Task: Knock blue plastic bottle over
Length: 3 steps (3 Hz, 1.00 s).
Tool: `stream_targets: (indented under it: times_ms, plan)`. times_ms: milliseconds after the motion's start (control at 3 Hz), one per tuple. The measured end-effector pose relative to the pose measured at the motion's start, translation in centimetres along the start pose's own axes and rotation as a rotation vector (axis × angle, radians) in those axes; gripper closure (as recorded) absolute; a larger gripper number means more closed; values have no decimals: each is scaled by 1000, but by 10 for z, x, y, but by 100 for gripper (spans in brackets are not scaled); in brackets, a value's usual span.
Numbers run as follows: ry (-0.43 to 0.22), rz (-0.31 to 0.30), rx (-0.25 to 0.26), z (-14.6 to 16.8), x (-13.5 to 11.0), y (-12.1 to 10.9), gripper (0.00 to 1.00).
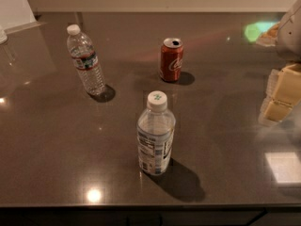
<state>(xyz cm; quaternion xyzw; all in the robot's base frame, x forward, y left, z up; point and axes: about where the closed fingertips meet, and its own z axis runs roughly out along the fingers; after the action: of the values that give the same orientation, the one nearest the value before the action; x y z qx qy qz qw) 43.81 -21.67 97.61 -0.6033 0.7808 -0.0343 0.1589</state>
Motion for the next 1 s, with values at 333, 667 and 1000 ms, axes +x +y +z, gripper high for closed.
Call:
stream_targets:
  times_ms: [333, 667, 1000]
  plan:
    - [0, 0, 0, 0, 0, 0, 0]
    - [-61, -15, -34, 2, -11, 7, 0]
    - [-178, -69, -91, 6, -40, 29, 0]
